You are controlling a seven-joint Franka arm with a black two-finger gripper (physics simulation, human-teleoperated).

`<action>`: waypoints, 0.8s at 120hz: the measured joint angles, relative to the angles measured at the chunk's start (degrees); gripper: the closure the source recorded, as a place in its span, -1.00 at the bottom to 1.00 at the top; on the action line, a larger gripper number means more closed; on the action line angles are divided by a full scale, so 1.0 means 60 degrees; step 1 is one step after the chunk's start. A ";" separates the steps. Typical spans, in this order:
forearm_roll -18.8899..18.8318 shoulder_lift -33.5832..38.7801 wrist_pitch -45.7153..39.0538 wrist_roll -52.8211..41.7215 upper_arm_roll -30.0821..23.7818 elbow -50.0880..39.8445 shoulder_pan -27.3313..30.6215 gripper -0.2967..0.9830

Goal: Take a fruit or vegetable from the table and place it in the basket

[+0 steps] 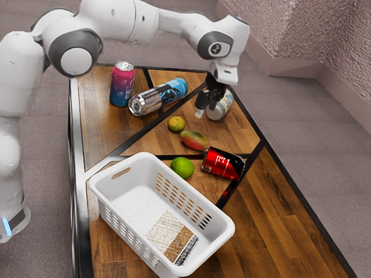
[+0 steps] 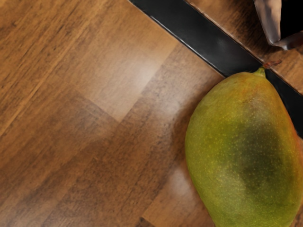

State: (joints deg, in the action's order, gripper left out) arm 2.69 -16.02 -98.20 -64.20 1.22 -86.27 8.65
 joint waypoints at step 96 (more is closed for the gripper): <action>0.0297 0.1150 -0.1826 -0.0970 -0.0525 -0.2820 0.0046 -0.54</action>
State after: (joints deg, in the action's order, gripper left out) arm 4.47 -9.12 -109.16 -70.02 -1.93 -103.18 8.93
